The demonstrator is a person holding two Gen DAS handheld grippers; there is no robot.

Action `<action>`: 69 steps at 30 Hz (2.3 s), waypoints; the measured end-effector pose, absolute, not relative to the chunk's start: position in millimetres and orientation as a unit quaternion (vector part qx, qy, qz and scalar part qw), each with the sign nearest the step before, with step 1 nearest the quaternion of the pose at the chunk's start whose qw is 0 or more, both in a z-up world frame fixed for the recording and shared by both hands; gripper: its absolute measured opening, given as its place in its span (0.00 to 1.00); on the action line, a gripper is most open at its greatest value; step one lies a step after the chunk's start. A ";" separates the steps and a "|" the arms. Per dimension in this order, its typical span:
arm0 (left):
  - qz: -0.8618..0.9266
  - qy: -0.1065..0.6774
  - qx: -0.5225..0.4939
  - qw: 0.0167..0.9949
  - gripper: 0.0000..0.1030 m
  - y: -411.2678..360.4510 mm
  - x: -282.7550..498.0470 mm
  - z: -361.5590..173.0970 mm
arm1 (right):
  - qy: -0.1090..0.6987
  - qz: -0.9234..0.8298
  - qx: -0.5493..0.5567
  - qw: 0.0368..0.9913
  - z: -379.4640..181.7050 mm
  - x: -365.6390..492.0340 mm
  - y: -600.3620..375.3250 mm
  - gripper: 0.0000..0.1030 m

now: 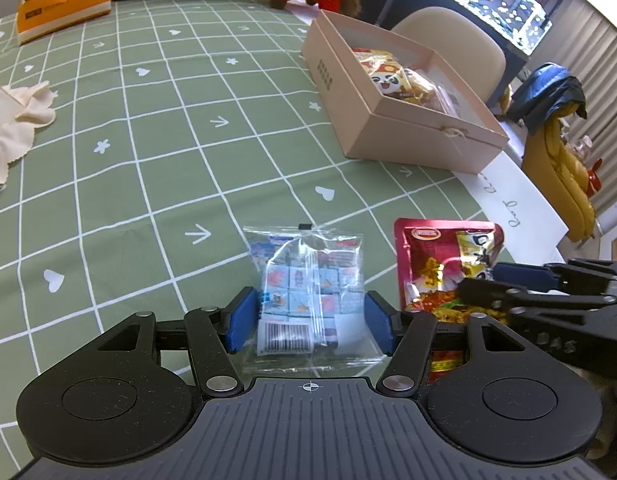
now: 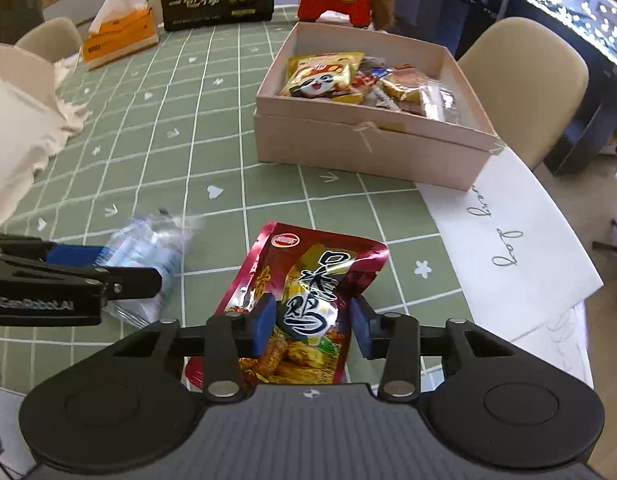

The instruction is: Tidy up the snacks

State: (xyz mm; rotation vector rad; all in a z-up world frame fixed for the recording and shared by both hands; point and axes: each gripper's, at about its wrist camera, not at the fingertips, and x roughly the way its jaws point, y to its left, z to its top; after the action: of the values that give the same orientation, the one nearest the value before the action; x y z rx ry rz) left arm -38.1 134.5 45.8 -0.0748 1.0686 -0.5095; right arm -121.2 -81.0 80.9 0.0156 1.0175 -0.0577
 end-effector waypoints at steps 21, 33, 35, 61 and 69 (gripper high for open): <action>-0.249 0.508 -0.065 0.822 0.37 157.6 -36.7 42.5 | 0.492 0.014 0.063 0.868 101.8 -121.5 -54.4 0.16; -0.240 0.510 -0.023 0.826 0.33 178.3 -46.4 50.1 | 0.535 -0.053 0.100 0.837 50.6 -124.1 -50.9 0.85; -0.232 0.506 -0.006 0.831 0.33 187.0 -48.9 52.9 | 0.530 -0.059 0.088 0.841 46.6 -119.8 -40.1 0.90; -0.262 0.476 0.131 0.829 0.73 110.9 -55.6 38.8 | 0.452 -0.091 0.027 0.887 40.3 -157.8 -49.5 0.82; -0.325 0.453 0.070 0.827 0.63 97.2 -32.2 76.1 | 0.436 -0.095 0.024 0.894 74.3 -162.3 -82.3 0.38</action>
State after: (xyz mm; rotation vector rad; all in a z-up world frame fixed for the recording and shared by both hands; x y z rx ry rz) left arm -32.2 97.2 76.1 0.1488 0.9632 -0.6909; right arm -162.3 -82.3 74.3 0.0500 0.9048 -0.1977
